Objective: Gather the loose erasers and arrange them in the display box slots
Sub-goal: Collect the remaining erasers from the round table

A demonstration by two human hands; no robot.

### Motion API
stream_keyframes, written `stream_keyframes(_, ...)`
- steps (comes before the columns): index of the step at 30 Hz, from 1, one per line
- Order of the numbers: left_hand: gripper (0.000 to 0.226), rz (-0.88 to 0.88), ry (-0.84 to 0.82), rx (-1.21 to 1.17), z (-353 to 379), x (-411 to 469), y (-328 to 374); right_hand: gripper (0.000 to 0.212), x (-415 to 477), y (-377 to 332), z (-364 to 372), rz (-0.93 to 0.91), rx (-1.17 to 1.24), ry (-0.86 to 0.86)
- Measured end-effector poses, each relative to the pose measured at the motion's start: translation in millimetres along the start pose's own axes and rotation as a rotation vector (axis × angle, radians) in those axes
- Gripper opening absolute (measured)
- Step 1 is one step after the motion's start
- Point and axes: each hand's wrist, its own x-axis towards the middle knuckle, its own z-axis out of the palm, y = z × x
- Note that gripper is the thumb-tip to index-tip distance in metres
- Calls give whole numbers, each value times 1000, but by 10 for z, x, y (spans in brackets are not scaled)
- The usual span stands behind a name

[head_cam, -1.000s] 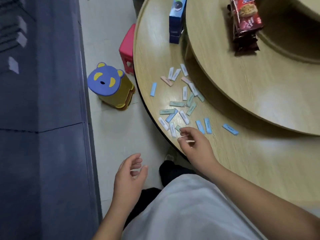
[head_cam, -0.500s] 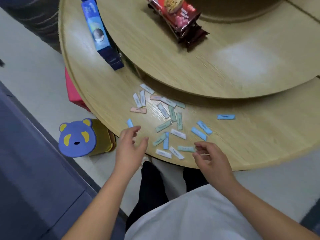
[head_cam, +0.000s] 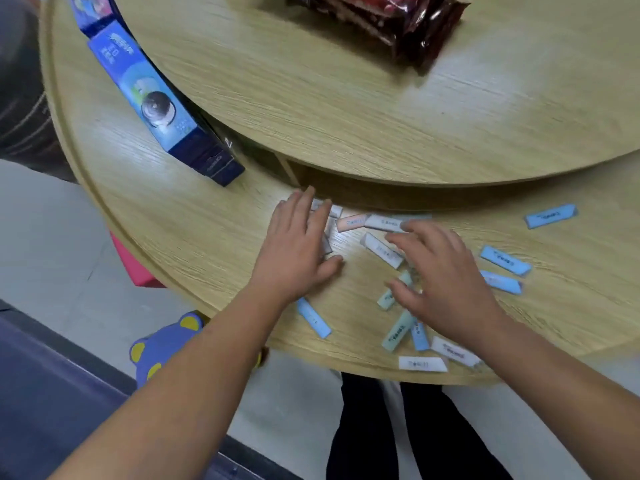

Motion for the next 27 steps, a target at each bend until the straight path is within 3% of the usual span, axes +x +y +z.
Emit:
stream_keyframes(4,97,134,-40,96,257,137,-211,85,472,79,243,-18,-229,-49)
stream_keyframes(7,96,185,25,72,437,90,-294,89,585,139,413,-31,-395,-64)
stream_keyframes(10,96,238,117,68,530,7,-329,85,574,185,540,-66,-503,-17)
stream_keyframes(15,93,266,224,91,533,-12,-356,78,735,152,593,-91,-485,50)
stream_keyframes(20,89,256,227,132,565,29,-333,57,856,148,639,-249,-448,24)
stream_keyframes(27,99,354,172,164,553,41,-309,50,824,340,523,-316,-496,-21)
